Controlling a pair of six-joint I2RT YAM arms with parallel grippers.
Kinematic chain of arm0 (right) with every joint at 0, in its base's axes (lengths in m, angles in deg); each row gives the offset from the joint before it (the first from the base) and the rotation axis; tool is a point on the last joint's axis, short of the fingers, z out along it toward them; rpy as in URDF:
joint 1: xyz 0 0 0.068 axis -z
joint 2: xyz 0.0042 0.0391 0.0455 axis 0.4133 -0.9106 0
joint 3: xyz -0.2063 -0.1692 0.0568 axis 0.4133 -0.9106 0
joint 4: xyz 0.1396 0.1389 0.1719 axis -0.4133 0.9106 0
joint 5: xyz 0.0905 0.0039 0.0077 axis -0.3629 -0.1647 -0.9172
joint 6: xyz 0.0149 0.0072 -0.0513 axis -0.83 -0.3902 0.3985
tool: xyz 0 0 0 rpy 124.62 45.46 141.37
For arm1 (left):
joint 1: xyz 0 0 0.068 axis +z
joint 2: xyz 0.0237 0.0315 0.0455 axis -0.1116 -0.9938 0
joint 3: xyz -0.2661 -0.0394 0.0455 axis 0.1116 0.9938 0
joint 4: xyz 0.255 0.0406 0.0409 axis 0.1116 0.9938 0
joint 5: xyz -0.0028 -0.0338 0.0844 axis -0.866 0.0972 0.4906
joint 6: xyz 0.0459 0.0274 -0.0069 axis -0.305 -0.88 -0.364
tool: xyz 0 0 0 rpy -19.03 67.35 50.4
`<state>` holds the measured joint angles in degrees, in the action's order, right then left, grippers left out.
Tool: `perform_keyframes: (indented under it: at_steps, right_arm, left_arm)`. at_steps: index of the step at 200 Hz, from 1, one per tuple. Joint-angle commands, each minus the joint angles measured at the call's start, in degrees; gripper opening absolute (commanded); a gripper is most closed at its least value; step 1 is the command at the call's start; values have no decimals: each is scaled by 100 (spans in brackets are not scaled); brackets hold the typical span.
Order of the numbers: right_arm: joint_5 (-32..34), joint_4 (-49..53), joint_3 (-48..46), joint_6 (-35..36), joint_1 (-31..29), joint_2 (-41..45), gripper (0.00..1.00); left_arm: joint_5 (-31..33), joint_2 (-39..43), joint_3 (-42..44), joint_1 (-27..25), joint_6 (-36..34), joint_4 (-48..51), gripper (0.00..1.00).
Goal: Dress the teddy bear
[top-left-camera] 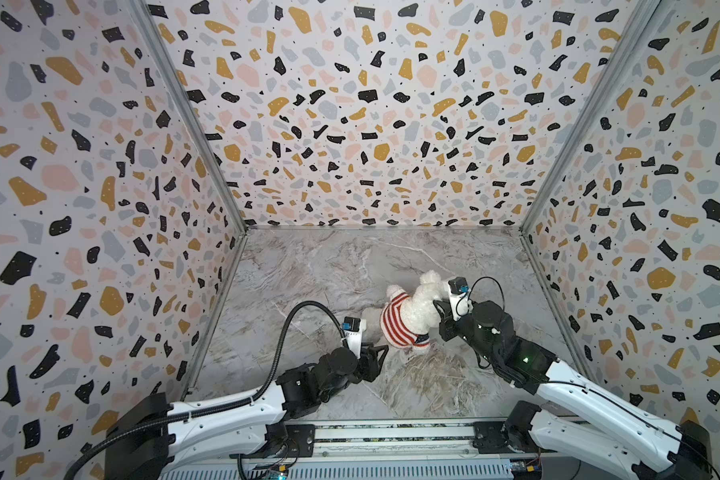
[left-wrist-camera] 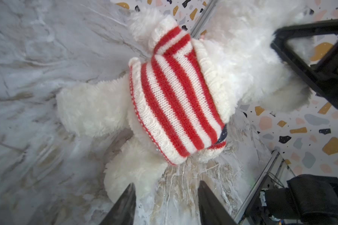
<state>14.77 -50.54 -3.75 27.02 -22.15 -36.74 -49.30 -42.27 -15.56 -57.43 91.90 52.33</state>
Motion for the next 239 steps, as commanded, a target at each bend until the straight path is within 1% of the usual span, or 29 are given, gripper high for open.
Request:
perform_keyframes:
  at_steps: [1, 21, 45, 57, 81, 129, 151, 173, 193, 214, 239]
  right_arm:
    - [-156, -133, 344, -184, 45, 1, 0]
    - [-347, -57, 360, -442, 263, -106, 0]
    - [-1024, -304, 39, -705, 783, -245, 0]
    - [-1315, -512, -180, -806, 948, -313, 0]
    - [-1400, -775, -492, -923, 1010, -551, 0]
    - [-1970, -1446, -1059, -1262, 1386, -912, 11]
    - [-2137, -1604, -1197, -1369, 1555, -926, 20]
    - [-2394, -1734, -1372, -1550, 1869, -753, 32]
    - [-2524, -1594, -1413, -1600, 2171, -435, 44]
    - [-2663, -1297, -1384, -1558, 2562, -103, 53]
    - [-3222, -1108, -1476, -1555, 3308, 183, 58]
  left_arm:
    - [51, 250, -224, -63, -650, 237, 61]
    - [108, 295, -319, -103, -803, 118, 64]
    - [342, 205, -285, -105, -725, 15, 64]
    - [434, 139, -303, -103, -642, 50, 64]
    - [416, 76, -303, -103, -623, 67, 64]
    - [465, 57, -353, -103, -798, 256, 64]
    - [418, -28, -411, -104, -935, 237, 64]
    - [343, -225, -557, -141, -1277, 221, 64]
    - [318, -464, -737, -220, -1612, 166, 64]
    - [268, -936, -1110, -323, -1968, 171, 64]
    - [509, -1733, -1653, -582, -2314, 257, 65]
